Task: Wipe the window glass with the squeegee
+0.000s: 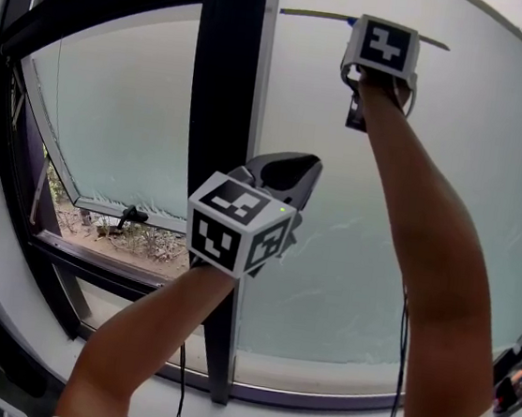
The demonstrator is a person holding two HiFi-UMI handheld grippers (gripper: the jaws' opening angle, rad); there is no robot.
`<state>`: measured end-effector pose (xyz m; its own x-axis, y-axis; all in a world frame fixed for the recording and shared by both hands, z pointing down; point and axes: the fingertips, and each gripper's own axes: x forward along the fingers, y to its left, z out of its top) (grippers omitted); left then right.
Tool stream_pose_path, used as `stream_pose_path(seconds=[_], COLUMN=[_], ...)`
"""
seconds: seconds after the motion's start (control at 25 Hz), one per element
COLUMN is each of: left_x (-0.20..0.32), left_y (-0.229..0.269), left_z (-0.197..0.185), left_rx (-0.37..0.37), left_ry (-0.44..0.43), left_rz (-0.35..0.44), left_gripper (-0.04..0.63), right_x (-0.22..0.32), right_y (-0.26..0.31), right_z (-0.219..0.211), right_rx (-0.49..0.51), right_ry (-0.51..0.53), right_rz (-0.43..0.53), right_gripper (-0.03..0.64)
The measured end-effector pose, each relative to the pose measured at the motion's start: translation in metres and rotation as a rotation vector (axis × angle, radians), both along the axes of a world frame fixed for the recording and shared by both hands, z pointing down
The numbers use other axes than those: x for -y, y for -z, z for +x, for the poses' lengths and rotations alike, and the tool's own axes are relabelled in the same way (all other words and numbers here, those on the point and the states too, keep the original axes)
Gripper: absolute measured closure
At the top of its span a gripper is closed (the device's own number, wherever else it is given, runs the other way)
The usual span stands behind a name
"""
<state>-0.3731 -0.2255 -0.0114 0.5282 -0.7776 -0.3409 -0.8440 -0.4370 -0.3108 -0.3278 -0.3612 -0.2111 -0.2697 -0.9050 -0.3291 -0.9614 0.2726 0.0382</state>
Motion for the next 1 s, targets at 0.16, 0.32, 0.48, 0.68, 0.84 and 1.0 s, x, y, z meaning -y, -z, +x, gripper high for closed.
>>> stream_pose_path(seconds=[0.16,0.32,0.48,0.68,0.84,1.0], left_x=[-0.002,-0.002,-0.003,-0.005,-0.007,-0.01], left_y=[-0.008,-0.015,-0.022,-0.031,-0.037,-0.045], left_z=[-0.002,-0.004,-0.004,-0.004,-0.003,-0.001], left_rx=[-0.006,-0.014,-0.019,-0.03,-0.04,-0.043], left_ry=[0.0,0.001,-0.004,-0.011,-0.019,-0.028], left_rz=[-0.014,-0.029,-0.041,-0.06,-0.066,-0.075], left_gripper=[0.568,0.567,0.566,0.566,0.567,0.566], right_x=[-0.001,0.0,0.001,0.002,0.001,0.001], right_y=[-0.013,-0.025,-0.037,-0.05,-0.059,-0.072], right_z=[-0.001,0.0,0.0,0.0,-0.002,-0.003], right_rx=[-0.001,-0.003,-0.001,0.002,-0.002,-0.011], right_ry=[-0.001,0.0,0.002,0.001,0.006,0.017], right_rz=[-0.017,-0.027,-0.044,-0.063,-0.067,-0.072], right_gripper=[0.471,0.471,0.471,0.471,0.471,0.471])
